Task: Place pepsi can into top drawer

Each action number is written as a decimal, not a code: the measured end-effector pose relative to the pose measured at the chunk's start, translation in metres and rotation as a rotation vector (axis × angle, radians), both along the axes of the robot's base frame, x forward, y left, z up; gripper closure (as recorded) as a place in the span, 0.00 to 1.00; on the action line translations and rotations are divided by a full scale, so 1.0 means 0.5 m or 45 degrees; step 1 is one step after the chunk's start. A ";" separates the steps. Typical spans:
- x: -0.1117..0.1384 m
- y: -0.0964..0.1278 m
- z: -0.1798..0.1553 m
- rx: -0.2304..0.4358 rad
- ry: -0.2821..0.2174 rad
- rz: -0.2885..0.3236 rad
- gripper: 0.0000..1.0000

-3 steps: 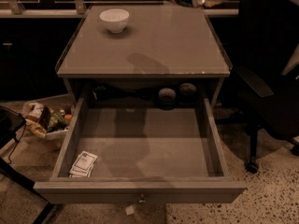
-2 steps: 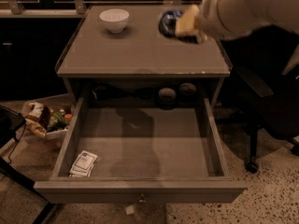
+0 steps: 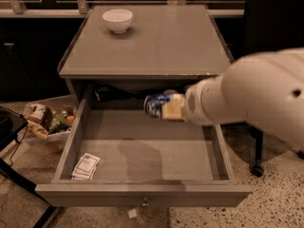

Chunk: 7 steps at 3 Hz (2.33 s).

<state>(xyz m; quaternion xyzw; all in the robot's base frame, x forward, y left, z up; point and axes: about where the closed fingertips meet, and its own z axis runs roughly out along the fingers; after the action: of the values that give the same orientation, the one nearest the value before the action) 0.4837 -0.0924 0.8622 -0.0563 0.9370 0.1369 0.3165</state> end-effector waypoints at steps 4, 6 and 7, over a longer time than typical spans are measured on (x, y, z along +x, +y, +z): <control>-0.087 0.008 -0.486 0.157 0.453 -0.215 0.58; -0.091 -0.036 -0.478 0.132 0.421 -0.327 0.12; -0.086 -0.085 -0.424 0.073 0.325 -0.371 0.00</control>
Offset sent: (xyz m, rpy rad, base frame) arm -0.0515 0.0270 -0.2710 0.1609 0.4067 -0.0843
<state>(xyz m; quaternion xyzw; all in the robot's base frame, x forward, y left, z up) 0.4404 -0.1350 0.6505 0.1067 0.9635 0.1223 0.2130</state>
